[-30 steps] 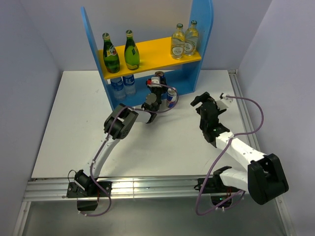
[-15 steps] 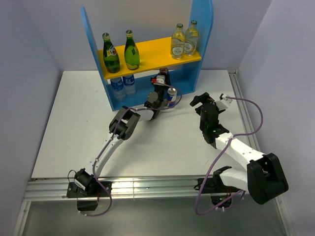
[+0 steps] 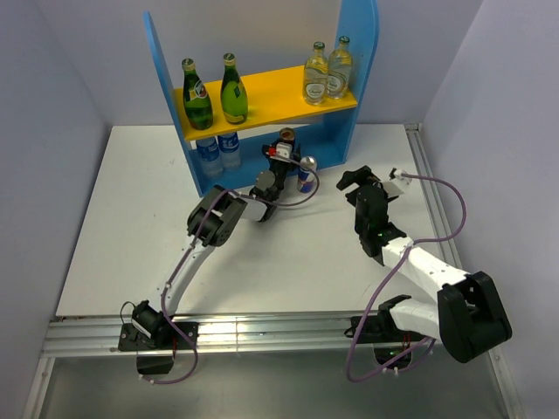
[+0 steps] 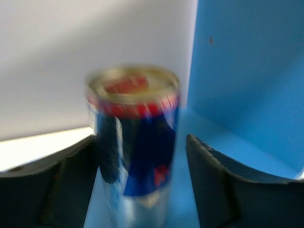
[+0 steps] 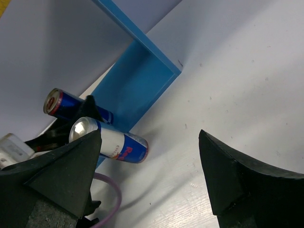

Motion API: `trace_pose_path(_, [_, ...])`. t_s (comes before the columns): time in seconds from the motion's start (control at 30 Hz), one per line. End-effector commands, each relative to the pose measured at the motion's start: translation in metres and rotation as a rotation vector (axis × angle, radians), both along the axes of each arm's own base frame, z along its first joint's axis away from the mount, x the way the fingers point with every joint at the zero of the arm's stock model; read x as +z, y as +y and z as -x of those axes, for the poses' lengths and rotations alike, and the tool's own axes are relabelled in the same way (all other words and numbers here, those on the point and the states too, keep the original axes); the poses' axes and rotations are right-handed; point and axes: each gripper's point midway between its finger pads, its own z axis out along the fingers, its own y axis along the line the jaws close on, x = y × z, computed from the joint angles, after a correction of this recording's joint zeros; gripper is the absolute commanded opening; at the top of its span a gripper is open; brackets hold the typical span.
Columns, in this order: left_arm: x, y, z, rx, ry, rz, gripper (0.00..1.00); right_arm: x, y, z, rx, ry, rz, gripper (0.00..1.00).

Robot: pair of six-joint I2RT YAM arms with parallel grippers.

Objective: Place and organize the beverage onto the shelf

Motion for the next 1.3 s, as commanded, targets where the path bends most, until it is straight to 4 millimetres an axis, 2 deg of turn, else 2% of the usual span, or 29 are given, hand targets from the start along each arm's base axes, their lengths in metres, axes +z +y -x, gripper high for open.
trace_pose_path(0.0, [0.105, 0.017, 0.058, -0.017, -0.408, 0.232, 0.78, 0.01, -0.003, -0.002, -0.019, -0.052, -0.033, 0.9])
trace_pose_path(0.1, [0.106, 0.015, 0.06, 0.012, -0.407, 0.228, 0.99, 0.009, -0.003, -0.002, -0.023, -0.048, -0.029, 0.9])
trace_pose_path(0.3, [0.115, 0.024, 0.063, 0.052, -0.399, 0.201, 0.99, 0.007, 0.001, -0.005, 0.001, -0.043, -0.018, 0.94])
trace_pose_path(0.43, [0.119, 0.031, 0.071, 0.046, -0.368, 0.197, 0.99, 0.012, 0.019, -0.009, 0.102, -0.056, -0.015, 1.0])
trace_pose_path(0.63, [0.114, 0.041, 0.084, 0.044, -0.308, 0.169, 0.99, 0.008, 0.032, -0.006, 0.159, -0.042, -0.022, 1.0])
trace_pose_path(0.73, [0.113, 0.047, 0.095, 0.038, -0.273, 0.167, 0.99, 0.004, 0.042, -0.006, 0.201, 0.003, 0.043, 1.0])
trace_pose_path(0.87, [0.113, 0.054, 0.118, 0.043, -0.218, 0.154, 0.99, -0.001, 0.06, -0.001, 0.235, 0.069, 0.13, 1.0])
trace_pose_path(0.9, [0.113, 0.05, 0.126, 0.037, -0.209, 0.148, 0.99, -0.003, 0.065, 0.0, 0.255, 0.082, 0.142, 1.0])
trace_pose_path(0.93, [0.11, 0.055, 0.13, 0.064, -0.186, 0.155, 0.99, -0.011, 0.074, 0.0, 0.281, 0.123, 0.161, 1.0])
trace_pose_path(1.0, [0.107, 0.057, 0.149, 0.063, -0.143, 0.162, 0.99, -0.011, 0.086, -0.002, 0.315, 0.147, 0.17, 1.0])
trace_pose_path(1.03, [0.106, 0.058, 0.156, 0.06, -0.128, 0.165, 0.99, -0.028, 0.091, -0.001, 0.338, 0.207, 0.184, 1.0])
trace_pose_path(1.07, [0.103, 0.064, 0.167, 0.056, -0.1, 0.165, 0.99, -0.033, 0.092, -0.002, 0.339, 0.226, 0.196, 1.0])
trace_pose_path(1.13, [0.099, 0.063, 0.185, 0.036, -0.064, 0.172, 0.99, -0.044, 0.094, -0.005, 0.338, 0.263, 0.215, 1.0])
trace_pose_path(1.17, [0.094, 0.071, 0.196, 0.036, -0.034, 0.173, 0.99, -0.047, 0.093, -0.007, 0.33, 0.272, 0.226, 1.0])
trace_pose_path(1.2, [0.092, 0.069, 0.207, 0.027, -0.017, 0.179, 0.99, -0.045, 0.094, -0.012, 0.323, 0.271, 0.23, 1.0])
trace_pose_path(1.27, [0.083, 0.08, 0.222, 0.029, 0.026, 0.18, 0.99, -0.058, 0.093, -0.016, 0.317, 0.309, 0.26, 1.0])
